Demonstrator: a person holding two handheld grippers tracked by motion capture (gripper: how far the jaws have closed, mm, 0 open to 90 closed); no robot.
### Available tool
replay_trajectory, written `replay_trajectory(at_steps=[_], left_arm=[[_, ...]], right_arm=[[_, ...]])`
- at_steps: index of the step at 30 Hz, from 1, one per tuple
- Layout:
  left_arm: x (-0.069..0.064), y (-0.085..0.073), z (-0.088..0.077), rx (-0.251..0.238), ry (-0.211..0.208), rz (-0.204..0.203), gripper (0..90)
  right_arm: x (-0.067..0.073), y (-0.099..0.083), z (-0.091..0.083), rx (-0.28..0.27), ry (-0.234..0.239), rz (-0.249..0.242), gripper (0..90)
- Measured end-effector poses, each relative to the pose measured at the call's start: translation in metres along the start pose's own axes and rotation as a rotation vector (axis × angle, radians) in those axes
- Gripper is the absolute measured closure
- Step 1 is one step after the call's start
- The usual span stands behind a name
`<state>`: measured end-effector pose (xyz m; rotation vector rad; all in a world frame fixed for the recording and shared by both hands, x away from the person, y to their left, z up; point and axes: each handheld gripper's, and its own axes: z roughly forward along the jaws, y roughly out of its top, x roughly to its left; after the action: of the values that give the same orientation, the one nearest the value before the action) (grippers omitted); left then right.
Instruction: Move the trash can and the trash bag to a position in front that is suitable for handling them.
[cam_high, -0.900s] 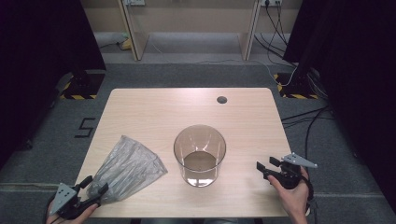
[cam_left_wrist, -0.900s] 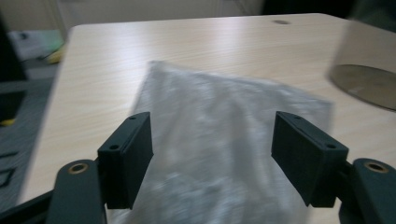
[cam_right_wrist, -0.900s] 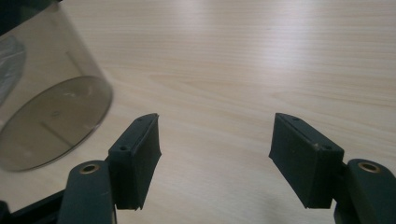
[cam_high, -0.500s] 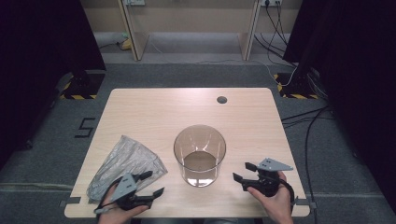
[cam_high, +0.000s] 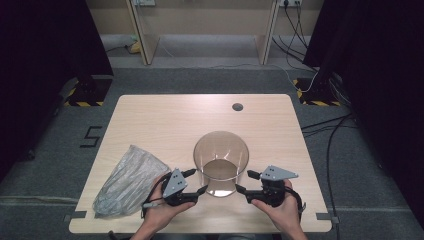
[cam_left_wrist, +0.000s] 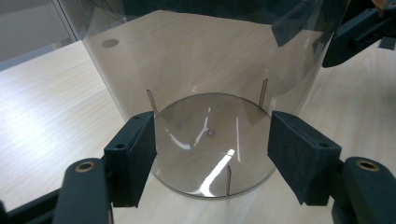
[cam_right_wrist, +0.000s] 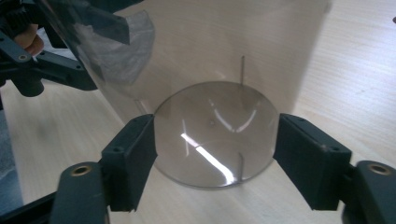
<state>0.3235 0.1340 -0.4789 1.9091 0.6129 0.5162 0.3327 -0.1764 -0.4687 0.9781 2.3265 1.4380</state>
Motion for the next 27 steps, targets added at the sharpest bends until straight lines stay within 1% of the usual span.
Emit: replay_trajectory(at_steps=[1, 2, 4, 5, 6, 7, 9, 11, 12, 13, 14, 15, 16, 17, 18, 19, 21, 22, 24, 25, 26, 27], left_arm=[[0.0, 0.002, 0.005, -0.002, 0.006, -0.001, 31.9], [0.001, 0.004, 0.011, -0.006, 0.005, -0.007, 31.9], [0.004, 0.008, 0.021, -0.014, -0.002, -0.001, 32.0], [0.004, 0.008, 0.021, -0.014, -0.002, -0.001, 32.0], [0.005, 0.01, 0.026, -0.013, 0.0, 0.003, 32.0], [0.009, 0.011, 0.029, -0.017, -0.006, -0.003, 32.5], [0.012, 0.011, 0.021, -0.027, 0.001, -0.012, 32.3], [0.018, 0.006, 0.004, -0.039, 0.015, -0.032, 31.7], [0.022, 0.002, -0.008, -0.041, 0.033, -0.04, 31.4], [0.022, 0.002, -0.008, -0.041, 0.033, -0.04, 31.1], [0.029, -0.005, -0.025, -0.039, 0.062, -0.053, 31.1], [0.04, -0.017, -0.051, -0.034, 0.113, -0.081, 30.6], [0.047, -0.024, -0.068, -0.028, 0.148, -0.096, 30.5], [0.054, -0.032, -0.085, -0.016, 0.195, -0.111, 30.5], [0.061, -0.04, -0.103, 0.007, 0.249, -0.118, 30.7], [0.069, -0.049, -0.12, 0.041, 0.304, -0.129, 31.0], [0.083, -0.066, -0.153, 0.08, 0.398, -0.18, 31.6], [0.089, -0.074, -0.168, 0.102, 0.436, -0.205, 31.8], [0.099, -0.09, -0.194, 0.152, 0.497, -0.261, 32.0], [0.102, -0.097, -0.204, 0.175, 0.518, -0.28, 32.2], [0.105, -0.102, -0.21, 0.194, 0.527, -0.297, 32.3], [0.109, -0.111, -0.218, 0.22, 0.533, -0.332, 32.5]], right_arm=[[-0.003, 0.002, 0.001, 0.007, -0.009, 0.001, 28.9], [-0.006, 0.003, 0.003, 0.004, -0.023, 0.004, 29.9], [-0.012, 0.006, 0.005, -0.008, -0.037, 0.011, 31.2], [-0.012, 0.006, 0.005, -0.008, -0.037, 0.011, 31.2], [-0.015, 0.007, 0.007, -0.009, -0.048, 0.015, 30.4], [-0.021, 0.011, 0.01, -0.004, -0.068, 0.012, 30.9], [-0.024, 0.012, 0.01, -0.007, -0.067, 0.019, 31.2], [-0.027, 0.01, 0.005, -0.021, -0.073, 0.03, 31.7], [-0.03, 0.009, 0.001, -0.028, -0.078, 0.042, 31.8], [-0.03, 0.009, 0.001, -0.028, -0.078, 0.042, 31.8], [-0.033, 0.006, -0.003, -0.031, -0.087, 0.053, 31.7], [-0.042, -0.003, -0.014, -0.032, -0.115, 0.08, 31.5], [-0.045, -0.007, -0.018, -0.032, -0.126, 0.091, 31.5], [-0.049, -0.012, -0.022, -0.029, -0.142, 0.11, 31.4], [-0.052, -0.017, -0.027, -0.026, -0.155, 0.126, 31.1], [-0.055, -0.021, -0.031, -0.023, -0.166, 0.136, 31.1], [-0.057, -0.027, -0.038, -0.026, -0.178, 0.153, 30.9], [-0.058, -0.029, -0.041, -0.029, -0.182, 0.162, 30.7], [-0.059, -0.031, -0.044, -0.032, -0.191, 0.164, 30.5], [-0.058, -0.031, -0.045, -0.034, -0.19, 0.167, 30.5], [-0.058, -0.031, -0.045, -0.037, -0.191, 0.167, 30.5], [-0.058, -0.03, -0.045, -0.039, -0.193, 0.165, 30.5]])
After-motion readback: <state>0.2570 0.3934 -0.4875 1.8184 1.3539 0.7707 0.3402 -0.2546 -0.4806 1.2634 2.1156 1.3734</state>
